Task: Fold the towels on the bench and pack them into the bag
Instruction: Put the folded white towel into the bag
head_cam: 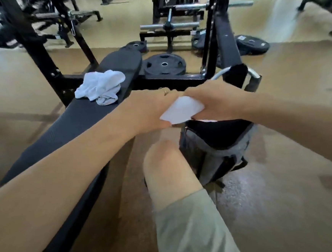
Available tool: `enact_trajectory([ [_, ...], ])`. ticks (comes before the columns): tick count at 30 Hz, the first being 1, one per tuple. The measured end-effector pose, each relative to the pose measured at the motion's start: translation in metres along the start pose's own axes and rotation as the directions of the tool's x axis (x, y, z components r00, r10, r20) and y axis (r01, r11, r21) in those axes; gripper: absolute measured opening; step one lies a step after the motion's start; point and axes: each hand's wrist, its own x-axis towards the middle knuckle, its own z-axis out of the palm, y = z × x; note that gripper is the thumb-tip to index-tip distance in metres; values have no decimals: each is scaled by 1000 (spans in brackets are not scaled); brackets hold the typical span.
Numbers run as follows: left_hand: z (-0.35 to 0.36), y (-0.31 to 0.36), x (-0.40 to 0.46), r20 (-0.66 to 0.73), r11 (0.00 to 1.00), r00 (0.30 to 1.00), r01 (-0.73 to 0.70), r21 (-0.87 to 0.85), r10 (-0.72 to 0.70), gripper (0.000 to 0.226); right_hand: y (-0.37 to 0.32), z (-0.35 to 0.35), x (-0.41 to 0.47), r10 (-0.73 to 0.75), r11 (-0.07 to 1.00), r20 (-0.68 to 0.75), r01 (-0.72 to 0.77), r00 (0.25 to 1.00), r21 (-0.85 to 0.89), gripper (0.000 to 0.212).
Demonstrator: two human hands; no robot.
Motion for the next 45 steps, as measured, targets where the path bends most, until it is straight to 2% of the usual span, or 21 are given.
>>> enact_trajectory([
  [2, 5, 15, 25, -15, 995, 997, -81, 56, 82, 66, 22, 0, -17, 84, 995, 47, -86, 995, 48, 43],
  [4, 14, 26, 45, -32, 988, 990, -135, 72, 137, 57, 37, 2, -30, 118, 991, 71, -122, 990, 54, 47],
  [7, 22, 40, 65, -81, 973, 971, -228, -31, 225, 33, 46, 13, -41, 124, 992, 55, -124, 991, 1, 53],
  [10, 31, 44, 77, -118, 953, 954, -288, -95, 277, 27, 50, 27, -40, 157, 988, 61, -157, 986, -2, 57],
  [13, 48, 48, 80, -44, 962, 979, -203, -182, 198, 34, 58, 38, -32, 182, 983, 73, -181, 981, -29, 39],
  [18, 82, 59, 67, 196, 906, 980, 104, -411, -23, 72, 70, 70, -26, 93, 984, 106, -75, 990, -161, 24],
  [21, 102, 66, 55, 254, 875, 967, 146, -461, -27, 61, 74, 92, -21, 116, 963, 204, -60, 972, -261, 28],
  [23, 109, 65, 50, 310, 887, 950, 127, -444, 19, 50, 76, 105, -21, 147, 946, 290, -49, 945, -322, 31],
  [26, 112, 60, 46, 288, 939, 937, -96, -330, 197, 31, 74, 125, -16, 215, 939, 373, -87, 902, -332, 34],
  [28, 114, 63, 45, 253, 939, 931, -188, -287, 264, 37, 66, 135, -9, 247, 942, 406, -119, 880, -314, 36],
  [30, 113, 68, 53, 266, 953, 931, -190, -236, 251, 45, 62, 142, -6, 267, 948, 420, -157, 867, -278, 38],
  [32, 117, 72, 67, 294, 960, 923, -195, -199, 249, 38, 66, 140, -7, 300, 947, 413, -216, 860, -238, 39],
  [34, 125, 79, 80, 326, 944, 891, -262, -199, 316, 39, 74, 135, -12, 316, 943, 375, -247, 871, -221, 40],
  [36, 135, 88, 86, 426, 934, 834, -280, -222, 351, 47, 79, 132, -18, 307, 942, 362, -226, 880, -249, 41],
  [40, 145, 108, 93, 659, 977, 722, -157, -144, 213, 62, 80, 137, -23, 264, 951, 341, -185, 902, -247, 39],
  [43, 147, 114, 101, 738, 987, 662, -154, -36, 130, 77, 81, 141, -21, 244, 955, 339, -164, 909, -246, 39],
  [45, 149, 113, 98, 744, 988, 659, -153, -15, 113, 82, 81, 145, -19, 229, 955, 357, -138, 906, -263, 40],
])
